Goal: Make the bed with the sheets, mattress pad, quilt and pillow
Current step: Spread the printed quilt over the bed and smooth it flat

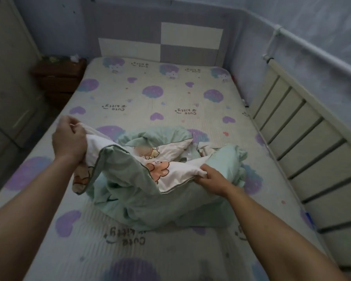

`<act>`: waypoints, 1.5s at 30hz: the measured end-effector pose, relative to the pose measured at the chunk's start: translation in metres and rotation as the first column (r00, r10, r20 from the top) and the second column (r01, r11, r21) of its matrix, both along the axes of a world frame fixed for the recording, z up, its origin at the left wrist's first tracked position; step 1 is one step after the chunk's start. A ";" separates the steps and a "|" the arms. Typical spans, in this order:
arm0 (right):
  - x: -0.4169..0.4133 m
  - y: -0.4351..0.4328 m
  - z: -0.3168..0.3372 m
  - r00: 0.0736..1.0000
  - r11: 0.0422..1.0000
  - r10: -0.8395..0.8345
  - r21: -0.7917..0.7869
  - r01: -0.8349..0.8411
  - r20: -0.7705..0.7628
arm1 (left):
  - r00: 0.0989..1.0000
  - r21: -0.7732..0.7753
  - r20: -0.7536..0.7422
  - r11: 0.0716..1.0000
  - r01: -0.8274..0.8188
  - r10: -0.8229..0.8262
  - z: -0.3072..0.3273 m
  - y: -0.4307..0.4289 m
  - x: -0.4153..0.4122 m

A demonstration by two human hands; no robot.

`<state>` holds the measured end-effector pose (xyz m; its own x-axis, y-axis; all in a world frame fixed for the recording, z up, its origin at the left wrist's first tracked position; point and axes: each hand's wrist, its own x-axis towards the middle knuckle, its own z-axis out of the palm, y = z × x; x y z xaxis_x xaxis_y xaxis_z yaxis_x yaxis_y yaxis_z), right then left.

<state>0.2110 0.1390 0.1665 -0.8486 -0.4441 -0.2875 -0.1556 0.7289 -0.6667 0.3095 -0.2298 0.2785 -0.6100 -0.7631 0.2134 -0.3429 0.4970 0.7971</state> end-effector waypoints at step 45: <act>-0.020 0.082 -0.066 0.972 0.961 -0.064 0.275 -0.001 0.226 | 0.714 -0.035 0.581 0.865 0.501 -0.390 -0.152 0.124 -0.023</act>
